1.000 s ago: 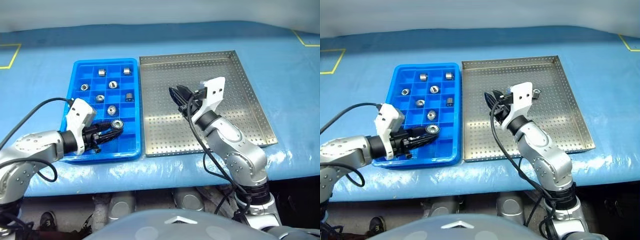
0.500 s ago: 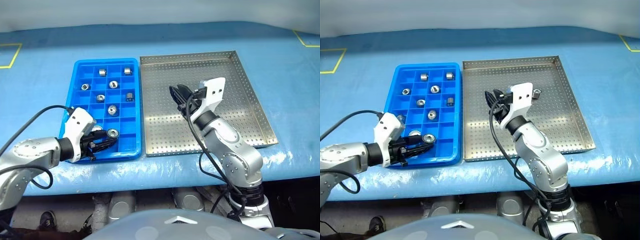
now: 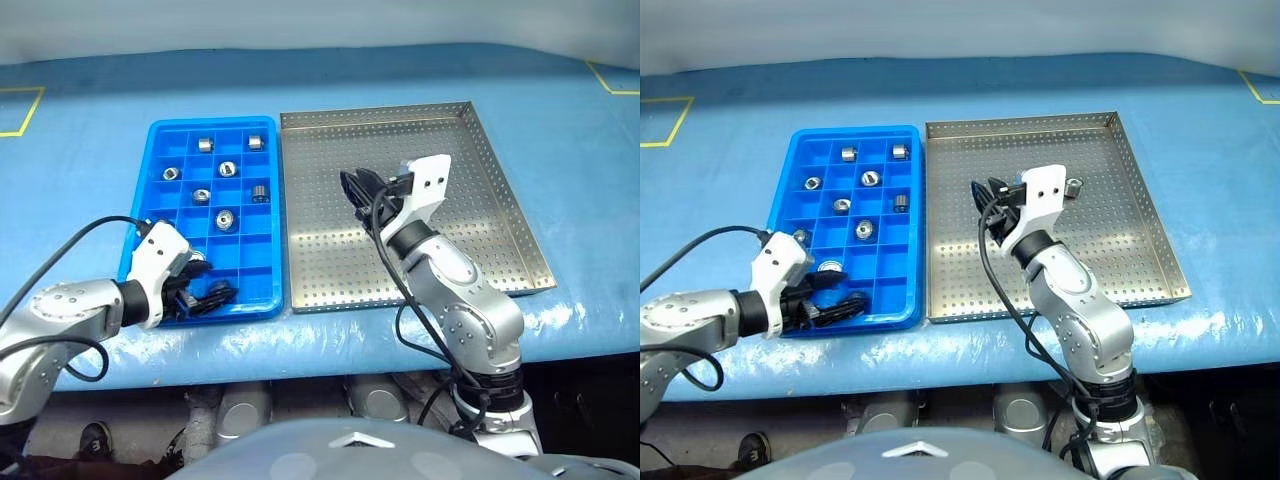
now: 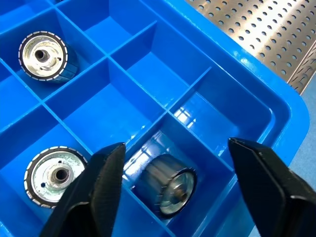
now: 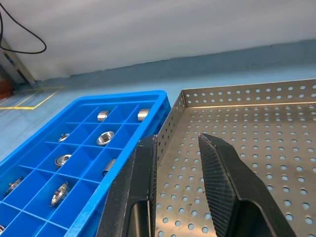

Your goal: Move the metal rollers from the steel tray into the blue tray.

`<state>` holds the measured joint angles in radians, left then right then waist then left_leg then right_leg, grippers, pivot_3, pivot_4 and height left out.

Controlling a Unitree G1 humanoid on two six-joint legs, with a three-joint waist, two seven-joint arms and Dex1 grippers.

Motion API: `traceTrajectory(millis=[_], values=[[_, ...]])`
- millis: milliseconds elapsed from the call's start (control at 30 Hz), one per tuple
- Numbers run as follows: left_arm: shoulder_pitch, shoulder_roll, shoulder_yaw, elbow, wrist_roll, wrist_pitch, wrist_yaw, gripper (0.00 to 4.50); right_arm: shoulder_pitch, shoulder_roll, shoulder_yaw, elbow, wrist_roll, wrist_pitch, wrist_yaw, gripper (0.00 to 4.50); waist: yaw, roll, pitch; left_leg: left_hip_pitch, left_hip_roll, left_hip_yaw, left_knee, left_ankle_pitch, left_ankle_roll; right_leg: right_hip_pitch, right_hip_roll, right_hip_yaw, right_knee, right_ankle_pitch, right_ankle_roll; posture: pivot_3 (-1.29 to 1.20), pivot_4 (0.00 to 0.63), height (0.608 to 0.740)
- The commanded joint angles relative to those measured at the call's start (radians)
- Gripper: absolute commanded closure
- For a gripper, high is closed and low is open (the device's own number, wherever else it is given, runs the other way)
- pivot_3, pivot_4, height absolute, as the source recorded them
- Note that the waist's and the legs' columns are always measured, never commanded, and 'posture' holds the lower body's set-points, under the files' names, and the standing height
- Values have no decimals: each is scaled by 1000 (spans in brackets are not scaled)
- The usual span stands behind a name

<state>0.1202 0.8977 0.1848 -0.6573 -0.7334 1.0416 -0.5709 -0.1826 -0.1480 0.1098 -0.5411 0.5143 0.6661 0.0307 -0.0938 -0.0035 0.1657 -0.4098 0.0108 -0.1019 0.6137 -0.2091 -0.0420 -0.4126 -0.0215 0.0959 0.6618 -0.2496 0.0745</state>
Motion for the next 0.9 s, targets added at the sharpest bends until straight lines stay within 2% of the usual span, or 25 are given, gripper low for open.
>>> traceTrajectory(millis=[33,133,200,300,433,500,633,767,900], values=[[-23,-14,3,5,0,-2,0,163,-17,10,-11,-20,-6,-2,11,3079,-1,0,0,0,0,0,0,0,0,0,0,0,0,0,-1,-75,150,740],[-89,-107,21,14,-55,-56,-7,163,-15,-3,-6,-33,-49,-23,5,3079,0,0,0,0,0,0,0,0,0,0,0,0,1,1,-2,-91,150,740],[-188,-222,-4,38,-85,-94,18,163,-5,-38,-8,-56,-120,-16,-24,3079,9,0,0,0,0,0,2,0,0,1,0,-1,0,2,-2,-95,150,740],[-364,-385,-144,132,-21,-143,48,163,38,-104,-20,-119,-181,53,-51,3079,21,0,-1,-1,-2,-1,6,0,0,4,-1,-1,0,4,0,-147,150,740],[-599,-567,-321,368,126,-208,94,163,117,-173,-56,-216,-231,126,-72,3079,4,-1,-3,-1,-5,-1,10,0,0,7,-2,0,-2,6,3,-221,150,740],[-712,-652,-380,548,228,-291,117,163,150,-182,-83,-243,-258,159,-90,3079,-15,1,-4,-1,-5,0,12,0,0,7,-2,1,-2,5,8,-251,150,740],[-1000,-868,-487,1111,451,-560,152,163,198,-171,-84,-289,-294,186,-105,3079,-54,1,-4,-1,-5,0,14,0,1,7,-1,1,-2,5,9,-346,150,740],[-1212,-1015,-498,1552,595,-764,217,163,223,-130,-66,-332,-321,188,-124,3079,-132,2,-4,-3,-5,2,13,-3,6,7,-1,3,-3,3,10,-441,150,740],[-1324,-1084,-467,1794,662,-882,265,76,260,-101,-69,-367,-352,185,-141,3079,-224,2,-4,-5,-6,5,13,-8,14,4,-2,6,-4,0,13,-506,150,740]])
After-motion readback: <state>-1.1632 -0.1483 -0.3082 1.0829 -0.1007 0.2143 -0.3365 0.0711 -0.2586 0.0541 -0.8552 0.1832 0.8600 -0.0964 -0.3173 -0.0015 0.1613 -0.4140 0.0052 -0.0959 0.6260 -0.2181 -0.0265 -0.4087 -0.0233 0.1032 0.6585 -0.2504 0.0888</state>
